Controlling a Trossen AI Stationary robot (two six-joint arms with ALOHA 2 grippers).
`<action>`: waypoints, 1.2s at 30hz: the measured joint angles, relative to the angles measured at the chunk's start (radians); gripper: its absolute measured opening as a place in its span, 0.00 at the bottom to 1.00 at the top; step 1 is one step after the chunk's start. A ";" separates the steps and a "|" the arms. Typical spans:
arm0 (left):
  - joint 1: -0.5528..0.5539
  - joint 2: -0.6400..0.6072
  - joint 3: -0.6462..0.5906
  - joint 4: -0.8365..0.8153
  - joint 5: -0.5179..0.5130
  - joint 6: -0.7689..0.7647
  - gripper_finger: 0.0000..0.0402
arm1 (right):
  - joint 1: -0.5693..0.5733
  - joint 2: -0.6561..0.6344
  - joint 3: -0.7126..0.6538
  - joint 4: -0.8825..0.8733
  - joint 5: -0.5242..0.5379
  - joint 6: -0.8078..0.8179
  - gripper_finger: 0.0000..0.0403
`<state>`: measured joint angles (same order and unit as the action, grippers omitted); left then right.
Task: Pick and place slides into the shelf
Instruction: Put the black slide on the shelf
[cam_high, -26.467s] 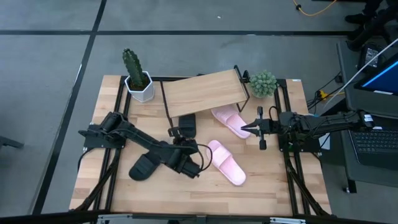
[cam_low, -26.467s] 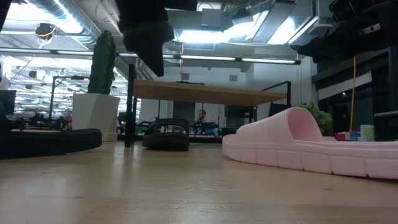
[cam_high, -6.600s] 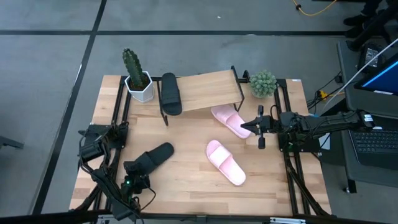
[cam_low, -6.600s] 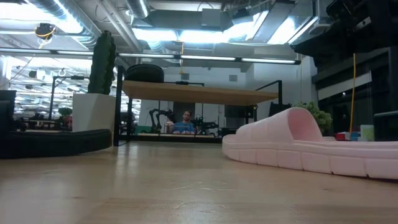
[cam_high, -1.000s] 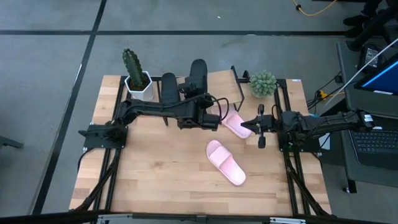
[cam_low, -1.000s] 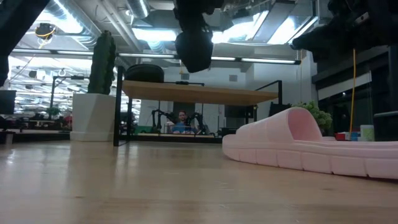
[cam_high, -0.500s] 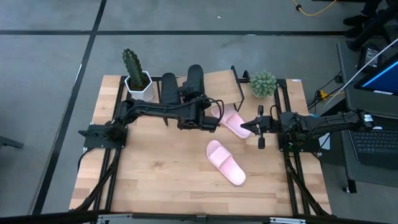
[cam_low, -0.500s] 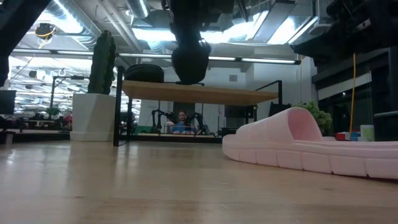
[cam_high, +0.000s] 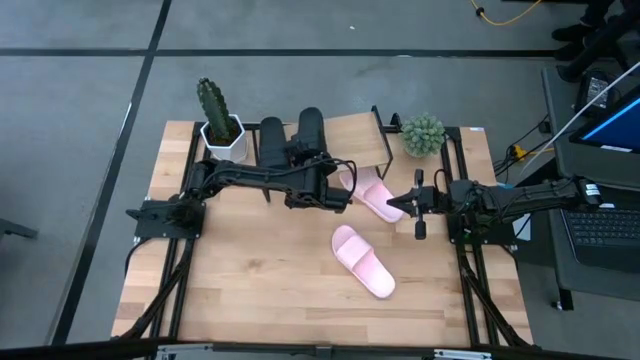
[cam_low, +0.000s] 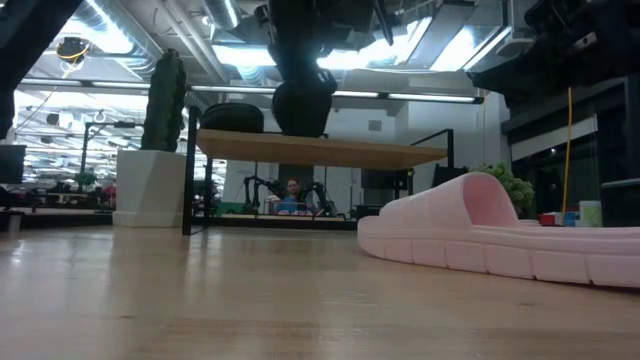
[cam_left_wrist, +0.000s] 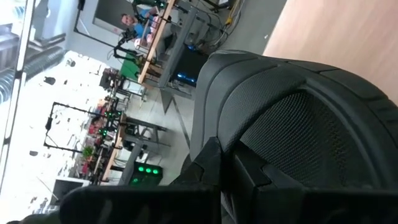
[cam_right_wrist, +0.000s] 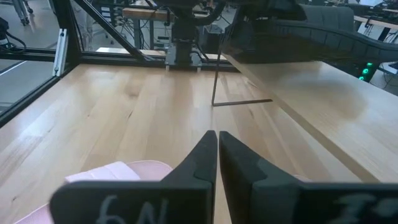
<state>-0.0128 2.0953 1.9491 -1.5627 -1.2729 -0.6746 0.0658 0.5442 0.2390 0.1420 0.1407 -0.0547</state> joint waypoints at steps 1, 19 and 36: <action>0.001 0.000 0.000 0.000 0.007 0.000 0.01 | 0.000 0.000 0.000 -0.003 0.000 0.000 0.05; 0.022 0.000 0.000 -0.008 0.066 0.083 0.01 | 0.000 0.000 0.000 -0.016 -0.001 -0.001 0.05; 0.054 -0.002 0.000 -0.008 0.151 0.103 0.02 | 0.000 0.000 0.000 -0.014 -0.001 0.000 0.05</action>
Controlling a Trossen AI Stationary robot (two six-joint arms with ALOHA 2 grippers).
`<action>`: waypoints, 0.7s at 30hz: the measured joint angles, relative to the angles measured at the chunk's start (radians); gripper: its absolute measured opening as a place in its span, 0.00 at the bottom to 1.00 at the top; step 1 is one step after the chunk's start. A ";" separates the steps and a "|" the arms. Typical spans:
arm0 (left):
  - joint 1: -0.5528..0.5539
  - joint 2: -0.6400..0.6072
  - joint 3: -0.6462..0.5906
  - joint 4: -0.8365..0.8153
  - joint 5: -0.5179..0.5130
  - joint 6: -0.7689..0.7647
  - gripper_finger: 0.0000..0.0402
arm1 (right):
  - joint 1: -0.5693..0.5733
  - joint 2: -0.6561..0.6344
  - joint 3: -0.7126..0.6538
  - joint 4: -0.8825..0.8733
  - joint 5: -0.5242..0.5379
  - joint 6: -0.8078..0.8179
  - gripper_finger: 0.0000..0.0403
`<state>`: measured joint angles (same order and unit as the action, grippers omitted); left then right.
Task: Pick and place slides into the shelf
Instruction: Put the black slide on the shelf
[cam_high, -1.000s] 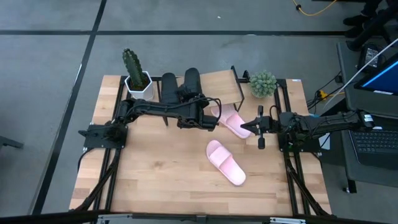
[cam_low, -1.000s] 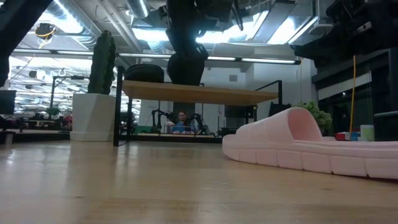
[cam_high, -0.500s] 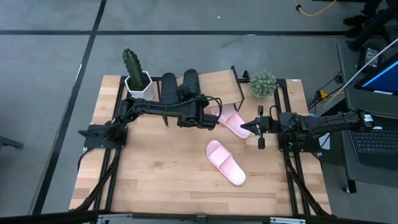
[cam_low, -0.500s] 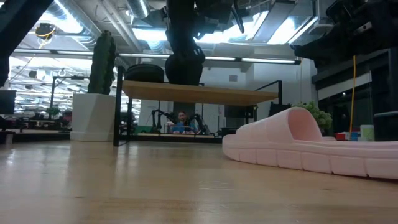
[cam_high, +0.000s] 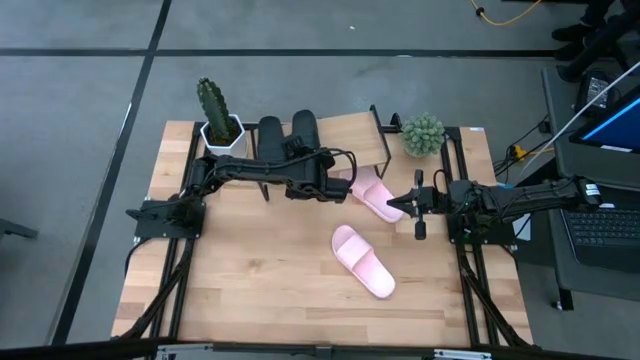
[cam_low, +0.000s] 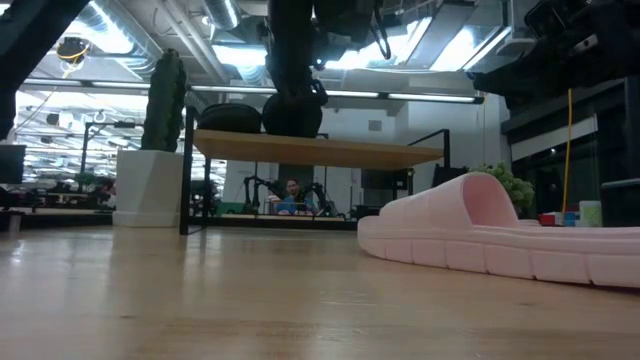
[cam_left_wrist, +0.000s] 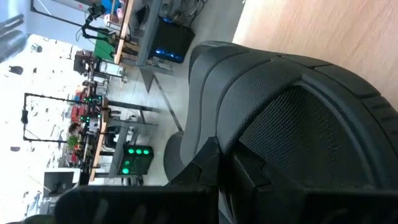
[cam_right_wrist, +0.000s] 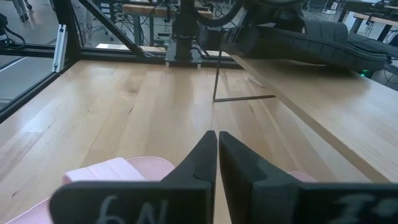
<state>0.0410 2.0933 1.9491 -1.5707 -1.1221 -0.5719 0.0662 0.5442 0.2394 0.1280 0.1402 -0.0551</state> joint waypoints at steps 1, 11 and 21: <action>0.000 0.000 0.000 0.000 0.000 0.000 0.03 | 0.000 0.000 0.000 0.000 0.000 0.000 0.05; -0.005 0.000 0.000 0.000 0.060 0.001 0.10 | 0.000 0.000 0.000 0.000 0.000 -0.001 0.05; -0.018 0.000 0.000 0.000 0.071 0.001 0.14 | 0.000 0.000 0.000 0.000 0.000 0.000 0.05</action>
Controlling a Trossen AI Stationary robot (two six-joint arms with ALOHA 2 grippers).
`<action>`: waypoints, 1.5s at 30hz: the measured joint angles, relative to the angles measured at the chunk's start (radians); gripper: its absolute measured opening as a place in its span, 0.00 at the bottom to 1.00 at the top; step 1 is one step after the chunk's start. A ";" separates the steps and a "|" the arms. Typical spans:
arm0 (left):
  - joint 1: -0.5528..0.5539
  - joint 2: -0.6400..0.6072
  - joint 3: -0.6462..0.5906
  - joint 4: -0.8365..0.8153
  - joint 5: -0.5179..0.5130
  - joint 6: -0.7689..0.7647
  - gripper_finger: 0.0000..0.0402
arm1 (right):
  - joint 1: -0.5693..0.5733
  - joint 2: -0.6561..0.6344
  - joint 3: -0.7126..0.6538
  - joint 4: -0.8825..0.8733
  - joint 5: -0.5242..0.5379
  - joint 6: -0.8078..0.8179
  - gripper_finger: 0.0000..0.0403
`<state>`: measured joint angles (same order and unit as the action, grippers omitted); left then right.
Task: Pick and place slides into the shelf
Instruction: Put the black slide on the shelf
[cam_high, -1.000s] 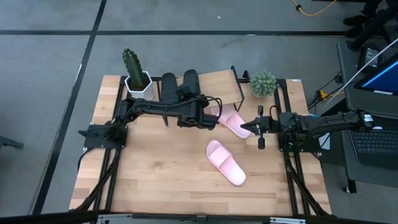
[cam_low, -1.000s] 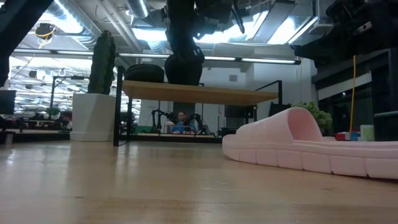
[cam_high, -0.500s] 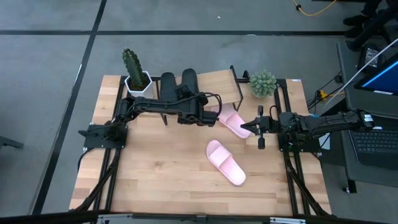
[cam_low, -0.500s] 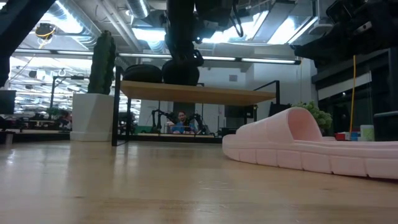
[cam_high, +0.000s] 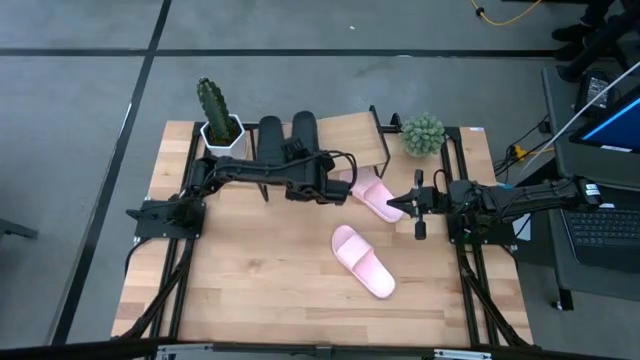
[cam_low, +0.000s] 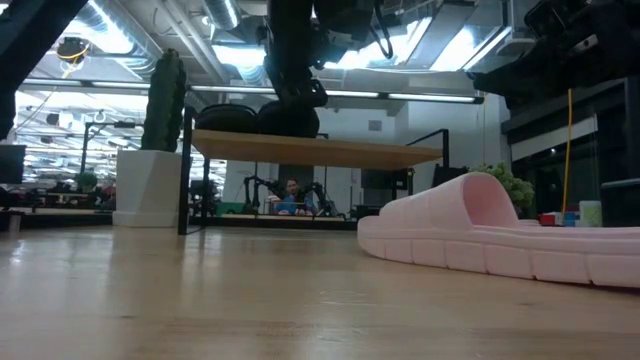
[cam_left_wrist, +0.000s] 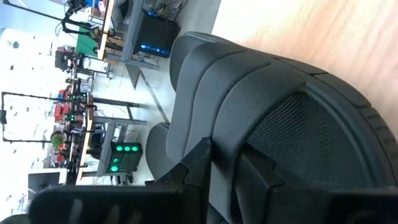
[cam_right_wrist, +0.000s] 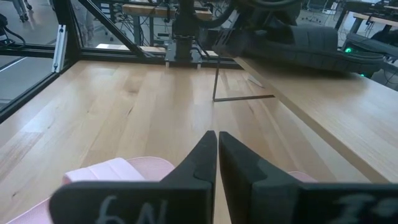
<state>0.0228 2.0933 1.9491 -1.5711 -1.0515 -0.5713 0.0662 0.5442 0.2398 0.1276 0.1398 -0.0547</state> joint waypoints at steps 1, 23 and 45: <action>-0.003 0.000 0.000 0.000 0.001 0.000 0.15 | 0.000 0.000 0.000 0.000 0.000 0.000 0.05; -0.050 0.000 0.035 -0.001 0.004 0.028 0.37 | 0.000 0.000 0.000 -0.021 0.000 0.001 0.05; -0.185 -0.081 0.246 -0.001 0.091 0.126 0.26 | 0.000 -0.001 0.000 -0.026 0.000 -0.005 0.05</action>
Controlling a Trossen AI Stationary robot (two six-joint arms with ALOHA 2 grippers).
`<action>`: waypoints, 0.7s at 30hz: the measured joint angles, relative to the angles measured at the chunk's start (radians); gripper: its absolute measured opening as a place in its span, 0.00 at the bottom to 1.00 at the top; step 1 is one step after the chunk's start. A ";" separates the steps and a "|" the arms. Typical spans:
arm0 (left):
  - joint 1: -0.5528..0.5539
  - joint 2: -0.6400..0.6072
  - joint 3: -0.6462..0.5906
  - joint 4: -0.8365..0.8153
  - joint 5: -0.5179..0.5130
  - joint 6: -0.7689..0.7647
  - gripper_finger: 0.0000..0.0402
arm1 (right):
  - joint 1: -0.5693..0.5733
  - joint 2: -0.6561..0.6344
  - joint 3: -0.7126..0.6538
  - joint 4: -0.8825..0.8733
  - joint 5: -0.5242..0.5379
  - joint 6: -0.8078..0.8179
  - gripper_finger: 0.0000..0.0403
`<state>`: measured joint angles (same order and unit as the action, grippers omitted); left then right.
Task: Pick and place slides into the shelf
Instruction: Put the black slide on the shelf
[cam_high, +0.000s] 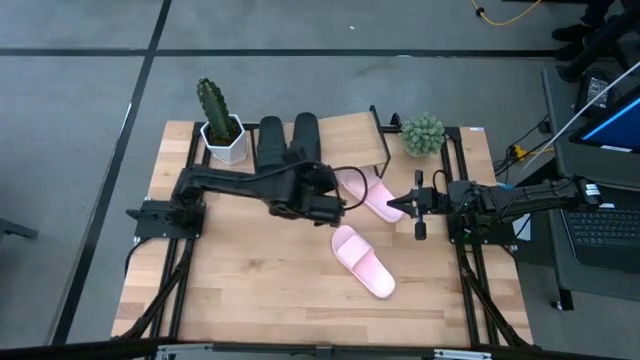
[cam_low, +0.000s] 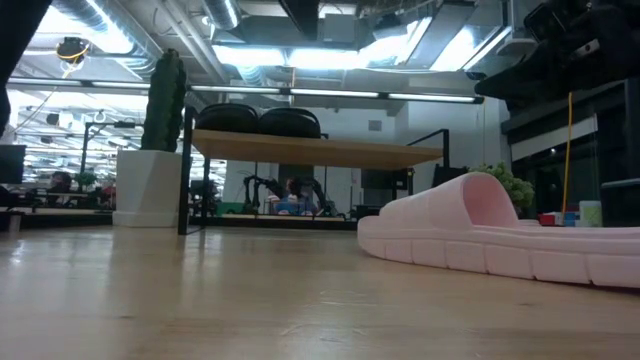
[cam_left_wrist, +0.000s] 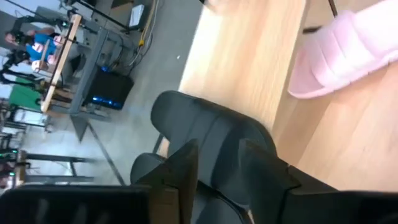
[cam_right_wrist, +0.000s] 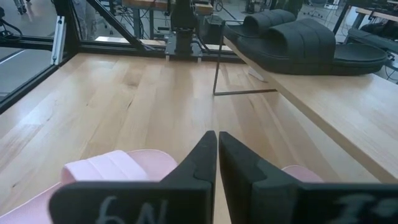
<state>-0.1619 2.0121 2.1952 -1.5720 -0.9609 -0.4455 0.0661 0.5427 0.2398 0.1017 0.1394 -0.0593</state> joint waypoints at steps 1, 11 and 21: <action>-0.008 -0.012 -0.001 0.000 0.000 -0.012 0.24 | 0.000 0.000 0.000 0.000 0.000 0.000 0.05; -0.059 -0.079 -0.002 0.001 0.001 -0.018 0.01 | 0.000 0.000 0.000 0.006 0.000 -0.005 0.05; -0.092 -0.094 -0.003 0.005 0.037 -0.045 0.00 | 0.000 0.000 0.000 0.006 0.000 -0.002 0.05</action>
<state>-0.2535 1.9184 2.1918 -1.5666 -0.9238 -0.4910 0.0662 0.5426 0.2398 0.1079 0.1394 -0.0608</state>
